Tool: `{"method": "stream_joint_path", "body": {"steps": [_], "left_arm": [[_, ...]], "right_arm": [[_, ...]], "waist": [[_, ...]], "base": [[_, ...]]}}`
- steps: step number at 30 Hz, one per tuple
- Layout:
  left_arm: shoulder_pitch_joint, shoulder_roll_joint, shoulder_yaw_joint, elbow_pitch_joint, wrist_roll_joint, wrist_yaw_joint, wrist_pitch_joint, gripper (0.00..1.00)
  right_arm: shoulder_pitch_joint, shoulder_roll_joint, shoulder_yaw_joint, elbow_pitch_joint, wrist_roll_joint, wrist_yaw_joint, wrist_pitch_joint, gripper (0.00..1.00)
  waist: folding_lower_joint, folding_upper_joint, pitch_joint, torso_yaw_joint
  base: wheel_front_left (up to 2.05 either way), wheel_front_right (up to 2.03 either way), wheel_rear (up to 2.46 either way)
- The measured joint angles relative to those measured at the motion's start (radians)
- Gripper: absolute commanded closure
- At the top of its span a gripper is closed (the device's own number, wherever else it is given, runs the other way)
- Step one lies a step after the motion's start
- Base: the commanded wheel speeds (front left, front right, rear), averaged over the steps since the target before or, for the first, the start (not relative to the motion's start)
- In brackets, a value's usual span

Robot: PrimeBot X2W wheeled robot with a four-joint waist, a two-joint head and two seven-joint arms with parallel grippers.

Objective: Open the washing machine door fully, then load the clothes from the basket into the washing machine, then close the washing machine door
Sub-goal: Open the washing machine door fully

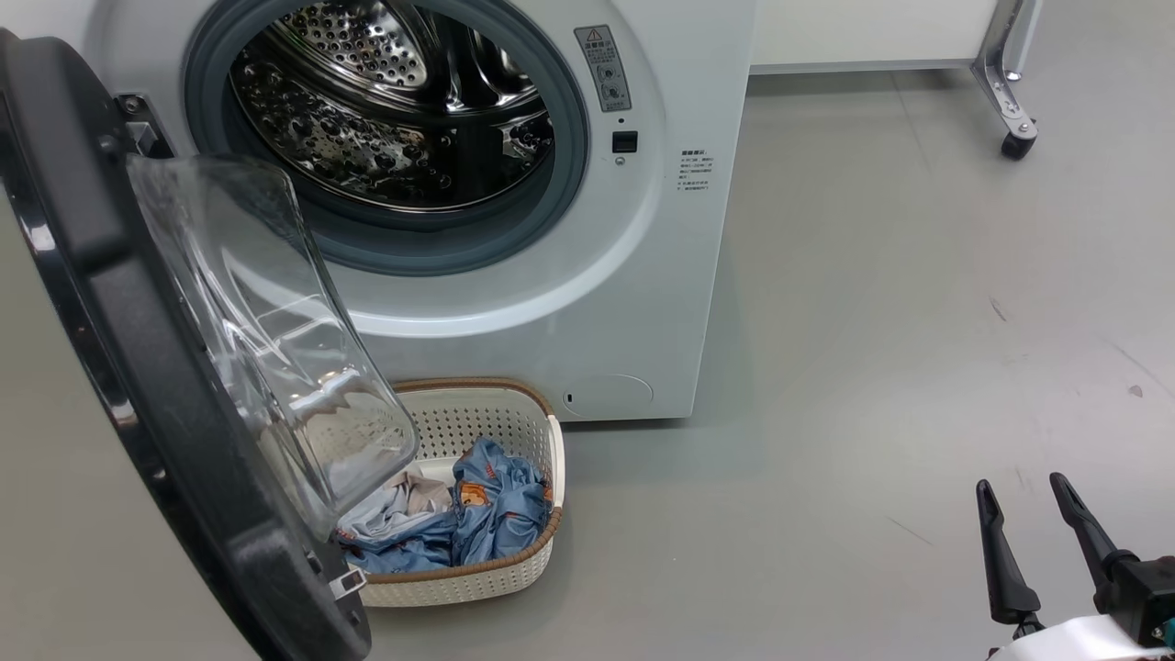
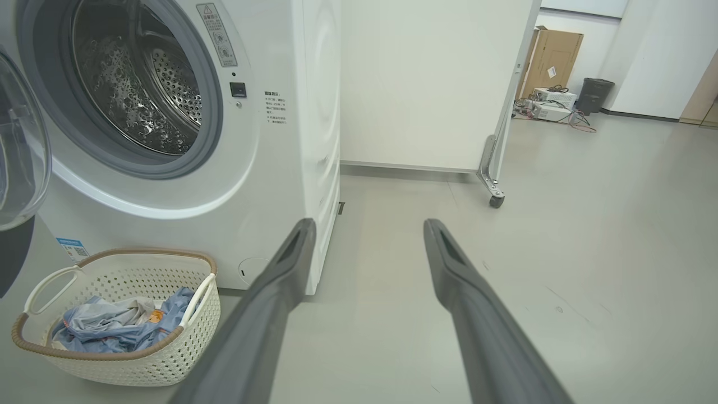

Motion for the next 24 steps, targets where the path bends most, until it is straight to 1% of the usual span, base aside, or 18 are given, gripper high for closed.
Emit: {"method": "stream_joint_path", "body": {"steps": [2, 5, 7, 12, 13, 15, 18, 22, 24], "left_arm": [[-0.004, 0.000, -0.001, 0.001, 0.000, 0.001, 0.000, 1.00], [-0.018, 0.000, 0.008, -0.001, -0.004, 0.015, 0.000, 1.00], [-0.026, -0.001, 0.030, -0.008, -0.021, 0.036, 0.000, 1.00], [-0.078, -0.002, 0.089, -0.063, -0.042, 0.096, 0.000, 1.00], [-0.116, -0.004, 0.118, -0.056, -0.045, 0.101, 0.000, 1.00], [-0.258, -0.010, 0.183, -0.049, -0.046, 0.109, 0.000, 1.00], [-0.364, -0.007, 0.199, -0.145, -0.038, 0.109, 0.000, 1.00], [-0.401, -0.010, 0.198, -0.261, 0.019, 0.107, -0.006, 1.00], [-0.427, -0.010, 0.191, -0.313, 0.046, 0.098, -0.006, 1.00]], "right_arm": [[0.002, 0.008, -0.012, 0.006, -0.006, 0.000, 0.000, 0.00], [0.002, 0.017, -0.018, 0.009, -0.007, 0.007, 0.000, 0.00], [0.002, 0.020, -0.020, 0.013, -0.019, 0.019, 0.000, 0.00], [0.002, 0.024, -0.052, 0.012, -0.024, 0.019, 0.000, 0.00], [0.003, 0.025, -0.055, 0.012, -0.025, 0.022, 0.000, 0.00], [0.005, 0.030, -0.058, 0.010, -0.033, 0.031, 0.000, 0.00], [0.014, 0.043, -0.070, 0.012, -0.034, 0.036, 0.000, 0.00], [0.017, 0.052, -0.073, 0.015, -0.041, 0.045, 0.000, 0.00], [0.016, 0.054, -0.073, 0.016, -0.046, 0.054, 0.000, 0.00]], "waist": [[0.0000, 0.0000, 0.000, 0.007], [0.0000, 0.0000, -0.001, 0.018], [0.0000, 0.0000, -0.001, 0.023], [0.0000, 0.0000, 0.001, 0.039], [0.0000, 0.0000, 0.001, 0.043], [0.0000, 0.0000, 0.004, 0.050], [0.0000, 0.0000, 0.006, 0.063], [0.0000, 0.0000, 0.005, 0.081], [0.0001, 0.0000, 0.003, 0.088]], "base": [[0.00, 0.00, 0.00], [0.00, 0.00, 0.00], [0.00, 0.00, 0.00], [0.00, 0.00, 0.00], [0.00, 0.00, 0.00], [0.00, 0.00, 0.00], [0.00, 0.00, 0.00], [0.00, 0.00, 0.00], [0.00, 0.00, 0.00]]}}
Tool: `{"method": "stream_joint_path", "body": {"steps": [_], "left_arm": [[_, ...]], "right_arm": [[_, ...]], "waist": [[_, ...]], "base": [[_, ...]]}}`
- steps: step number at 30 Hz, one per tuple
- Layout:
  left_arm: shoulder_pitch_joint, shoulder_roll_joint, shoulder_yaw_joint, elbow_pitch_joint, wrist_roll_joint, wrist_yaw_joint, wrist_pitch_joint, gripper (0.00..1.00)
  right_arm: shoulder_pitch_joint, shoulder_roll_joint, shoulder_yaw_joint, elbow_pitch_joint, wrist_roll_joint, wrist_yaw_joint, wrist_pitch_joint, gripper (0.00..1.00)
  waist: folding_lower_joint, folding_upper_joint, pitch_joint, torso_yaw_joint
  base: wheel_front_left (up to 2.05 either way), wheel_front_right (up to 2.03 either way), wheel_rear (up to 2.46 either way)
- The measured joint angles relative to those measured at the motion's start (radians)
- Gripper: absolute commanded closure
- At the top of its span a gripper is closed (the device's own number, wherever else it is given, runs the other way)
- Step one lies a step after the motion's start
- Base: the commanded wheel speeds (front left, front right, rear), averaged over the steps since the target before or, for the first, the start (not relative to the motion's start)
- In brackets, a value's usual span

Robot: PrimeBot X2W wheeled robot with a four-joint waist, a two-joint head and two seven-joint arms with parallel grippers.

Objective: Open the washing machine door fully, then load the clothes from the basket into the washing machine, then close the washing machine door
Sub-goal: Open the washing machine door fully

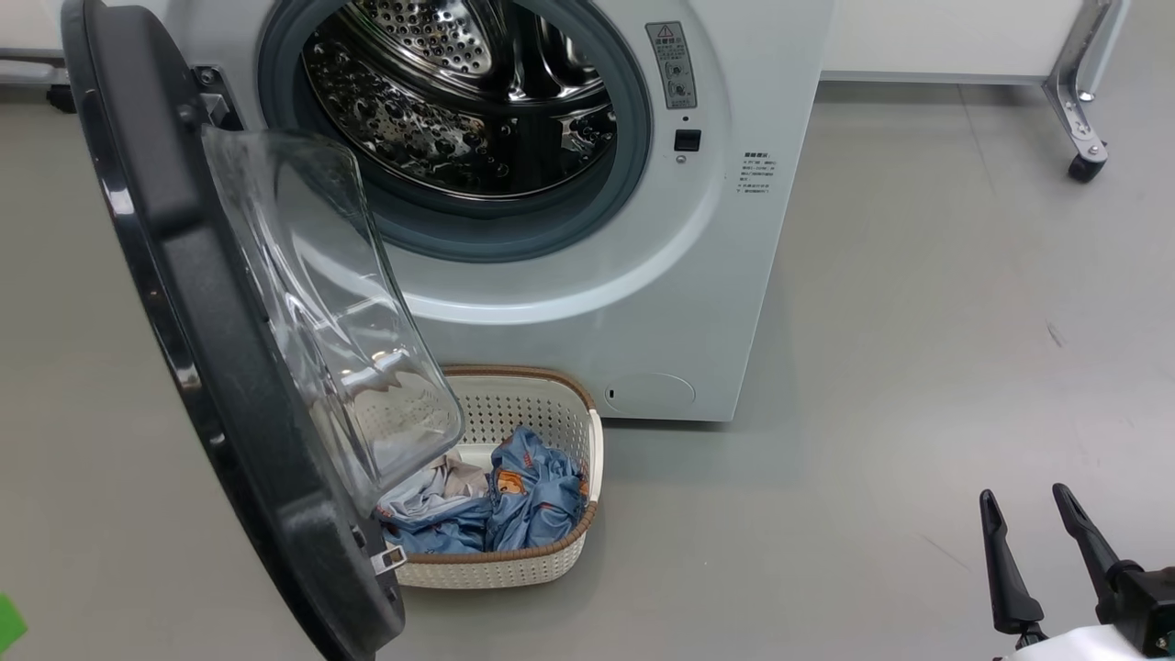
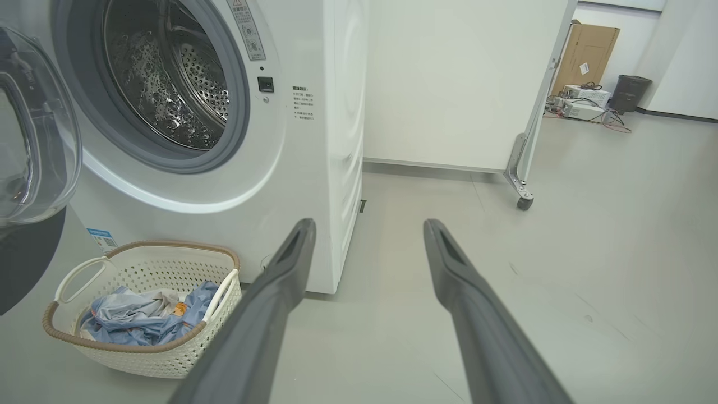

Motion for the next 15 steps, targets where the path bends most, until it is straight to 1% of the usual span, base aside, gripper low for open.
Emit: {"method": "stream_joint_path", "body": {"steps": [3, 7, 9, 11, 15], "left_arm": [[-0.023, 0.001, -0.024, -0.055, 0.007, -0.022, -0.001, 1.00], [-0.025, 0.002, -0.105, -0.083, 0.007, -0.062, -0.003, 1.00], [-0.024, 0.006, -0.159, -0.091, 0.007, -0.083, -0.003, 1.00], [-0.024, 0.011, -0.217, -0.107, 0.007, -0.107, -0.002, 1.00], [-0.025, 0.020, -0.341, -0.142, 0.007, -0.157, 0.038, 1.00]], "right_arm": [[0.000, 0.009, -0.003, 0.002, -0.005, 0.004, 0.000, 0.00], [0.000, 0.028, -0.008, 0.006, -0.009, 0.010, 0.000, 0.00], [0.001, 0.030, -0.014, 0.009, -0.011, 0.017, 0.000, 0.00], [0.002, 0.033, -0.017, 0.012, -0.011, 0.017, 0.000, 0.00], [0.005, 0.046, -0.027, 0.014, -0.012, 0.021, 0.000, 0.00]], "waist": [[0.0000, 0.0000, -0.007, 0.007], [0.0000, 0.0000, -0.016, 0.018], [0.0000, 0.0000, -0.020, 0.024], [0.0000, 0.0000, -0.024, 0.030], [0.0000, 0.0000, -0.028, 0.042]], "base": [[0.00, 0.00, 0.00], [0.00, 0.00, 0.00], [0.00, 0.00, 0.00], [0.00, 0.00, 0.00], [0.00, 0.00, 0.00]]}}
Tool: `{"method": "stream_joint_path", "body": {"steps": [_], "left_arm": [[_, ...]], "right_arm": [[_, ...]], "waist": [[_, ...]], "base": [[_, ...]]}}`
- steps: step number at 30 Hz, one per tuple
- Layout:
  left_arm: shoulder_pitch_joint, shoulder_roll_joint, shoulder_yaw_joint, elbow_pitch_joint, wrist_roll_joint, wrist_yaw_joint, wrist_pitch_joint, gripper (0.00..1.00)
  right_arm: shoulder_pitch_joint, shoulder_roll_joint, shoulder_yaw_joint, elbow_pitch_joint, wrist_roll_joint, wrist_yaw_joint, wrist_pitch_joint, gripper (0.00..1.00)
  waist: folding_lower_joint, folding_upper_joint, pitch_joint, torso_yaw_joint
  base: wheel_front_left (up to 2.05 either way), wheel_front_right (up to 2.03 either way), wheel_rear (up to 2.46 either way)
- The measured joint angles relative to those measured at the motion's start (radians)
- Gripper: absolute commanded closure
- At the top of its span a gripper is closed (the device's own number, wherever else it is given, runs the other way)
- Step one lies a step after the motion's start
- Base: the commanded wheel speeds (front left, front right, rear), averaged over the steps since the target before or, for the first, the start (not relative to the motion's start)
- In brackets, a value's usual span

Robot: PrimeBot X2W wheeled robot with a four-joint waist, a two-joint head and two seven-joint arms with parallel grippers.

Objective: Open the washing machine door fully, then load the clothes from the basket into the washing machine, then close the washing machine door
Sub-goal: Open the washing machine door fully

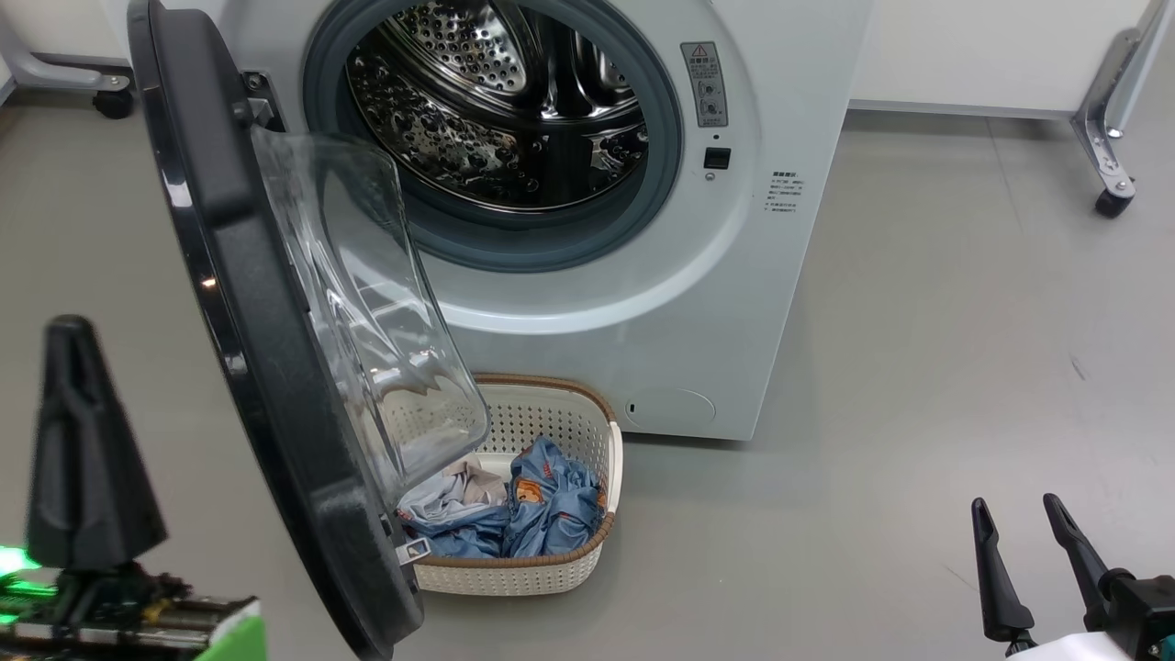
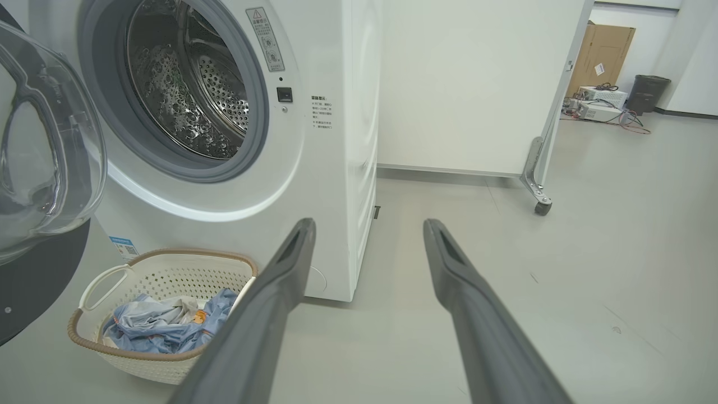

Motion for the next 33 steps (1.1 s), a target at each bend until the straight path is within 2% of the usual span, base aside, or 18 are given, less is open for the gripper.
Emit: {"method": "stream_joint_path", "body": {"steps": [4, 5, 9, 18, 22, 26, 33], "left_arm": [[-0.002, 0.004, -0.112, -0.009, 0.000, -0.018, 0.050, 1.00], [-0.002, 0.004, -0.112, -0.009, 0.000, -0.018, 0.050, 1.00], [-0.004, 0.003, -0.212, -0.001, -0.016, -0.018, 0.107, 1.00], [-0.003, 0.002, -0.377, 0.124, -0.067, -0.026, 0.248, 1.00], [-0.001, 0.001, -0.397, 0.178, -0.072, -0.022, 0.291, 1.00], [0.001, 0.000, -0.390, 0.230, -0.062, 0.012, 0.325, 1.00], [0.001, -0.001, -0.390, 0.278, -0.010, 0.038, 0.391, 1.00]], "right_arm": [[0.005, 0.012, -0.007, 0.002, -0.007, 0.007, 0.000, 0.00], [0.005, 0.012, -0.007, 0.002, -0.007, 0.007, 0.000, 0.00], [0.016, 0.019, -0.011, 0.005, -0.010, 0.014, 0.000, 0.00], [0.015, 0.042, -0.008, 0.012, -0.030, 0.027, 0.000, 0.00], [0.012, 0.043, -0.001, 0.017, -0.041, 0.031, 0.000, 0.00], [0.010, 0.045, -0.005, 0.019, -0.043, 0.035, 0.000, 0.00], [0.011, 0.052, -0.031, 0.019, -0.043, 0.039, 0.000, 0.00]], "waist": [[0.0000, 0.0000, -0.001, 0.014], [0.0000, 0.0000, -0.001, 0.014], [0.0000, 0.0000, -0.001, 0.030], [0.0000, 0.0000, 0.005, 0.049], [0.0000, 0.0000, 0.008, 0.045], [0.0000, 0.0000, 0.014, 0.032], [0.0000, 0.0000, 0.033, 0.025]], "base": [[0.00, 0.00, 0.00], [0.00, 0.00, 0.00], [0.00, 0.00, 0.00], [0.00, 0.00, 0.00], [0.00, 0.00, 0.00], [0.00, 0.00, 0.00], [0.00, 0.00, 0.00]]}}
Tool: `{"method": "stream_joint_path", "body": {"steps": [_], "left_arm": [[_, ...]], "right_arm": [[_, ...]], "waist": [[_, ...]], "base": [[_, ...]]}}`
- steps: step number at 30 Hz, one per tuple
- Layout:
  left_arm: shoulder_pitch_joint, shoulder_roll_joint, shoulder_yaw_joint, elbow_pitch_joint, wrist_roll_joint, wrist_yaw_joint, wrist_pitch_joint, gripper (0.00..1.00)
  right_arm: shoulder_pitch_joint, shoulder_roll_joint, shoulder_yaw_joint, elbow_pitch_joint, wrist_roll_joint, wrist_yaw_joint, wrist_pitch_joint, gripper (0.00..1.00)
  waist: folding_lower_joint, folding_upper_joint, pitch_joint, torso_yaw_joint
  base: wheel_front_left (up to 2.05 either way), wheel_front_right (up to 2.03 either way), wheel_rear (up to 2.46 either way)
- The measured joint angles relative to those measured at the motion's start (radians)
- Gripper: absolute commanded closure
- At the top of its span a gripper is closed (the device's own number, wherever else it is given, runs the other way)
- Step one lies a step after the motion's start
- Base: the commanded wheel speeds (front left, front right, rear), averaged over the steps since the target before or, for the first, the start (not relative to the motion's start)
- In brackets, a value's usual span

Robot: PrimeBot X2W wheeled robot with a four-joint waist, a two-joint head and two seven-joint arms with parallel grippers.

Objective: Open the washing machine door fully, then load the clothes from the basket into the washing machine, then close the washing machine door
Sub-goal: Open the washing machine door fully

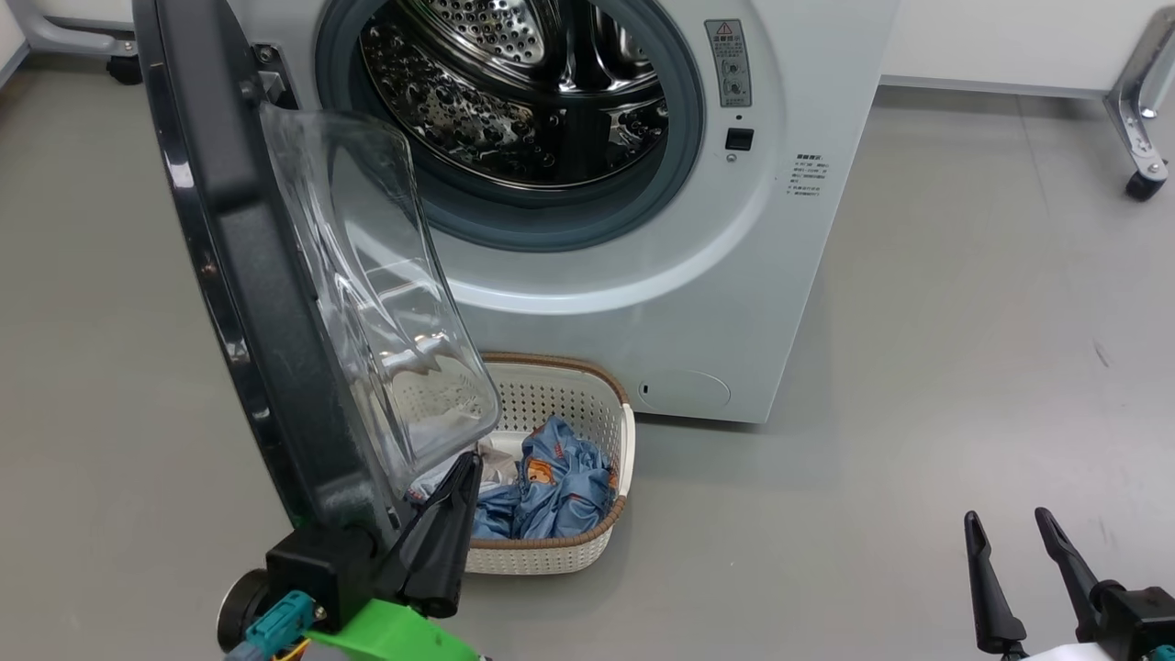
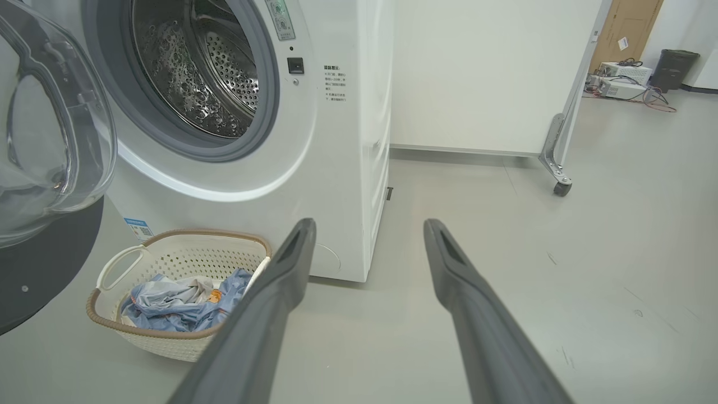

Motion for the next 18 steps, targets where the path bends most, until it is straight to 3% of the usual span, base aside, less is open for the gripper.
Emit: {"method": "stream_joint_path", "body": {"steps": [18], "left_arm": [[-0.045, -0.001, -0.037, 0.030, 0.025, 0.027, 0.063, 1.00]], "right_arm": [[0.000, 0.021, -0.042, 0.000, -0.009, 0.009, 0.000, 0.00]], "waist": [[0.0000, 0.0000, 0.028, 0.091]], "base": [[0.00, 0.00, 0.00]]}}
